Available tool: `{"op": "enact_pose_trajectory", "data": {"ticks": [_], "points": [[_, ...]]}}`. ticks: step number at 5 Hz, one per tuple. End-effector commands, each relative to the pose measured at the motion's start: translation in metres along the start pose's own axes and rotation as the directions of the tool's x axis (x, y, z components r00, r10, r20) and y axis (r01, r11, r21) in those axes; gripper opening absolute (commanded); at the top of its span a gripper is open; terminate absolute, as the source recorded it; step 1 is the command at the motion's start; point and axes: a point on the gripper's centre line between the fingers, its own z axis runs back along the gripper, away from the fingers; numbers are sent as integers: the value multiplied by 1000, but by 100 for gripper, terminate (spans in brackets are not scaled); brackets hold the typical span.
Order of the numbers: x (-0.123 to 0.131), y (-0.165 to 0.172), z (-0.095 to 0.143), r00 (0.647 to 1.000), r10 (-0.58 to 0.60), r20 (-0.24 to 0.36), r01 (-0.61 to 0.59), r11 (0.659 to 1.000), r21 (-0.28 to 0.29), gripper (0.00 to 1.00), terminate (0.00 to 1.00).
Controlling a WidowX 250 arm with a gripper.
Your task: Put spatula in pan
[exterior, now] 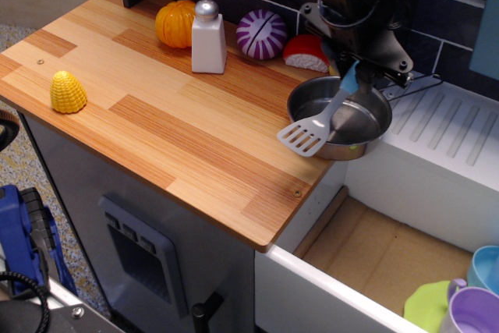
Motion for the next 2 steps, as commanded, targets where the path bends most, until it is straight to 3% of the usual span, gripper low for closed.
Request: {"op": "enact_pose_trajectory", "data": {"ticks": [1,2], "points": [[13,3,-4,986,-92,137,93,996,-6,0,0],[17,4,-8,981,-103,167,103,995,10,0,100]]}}
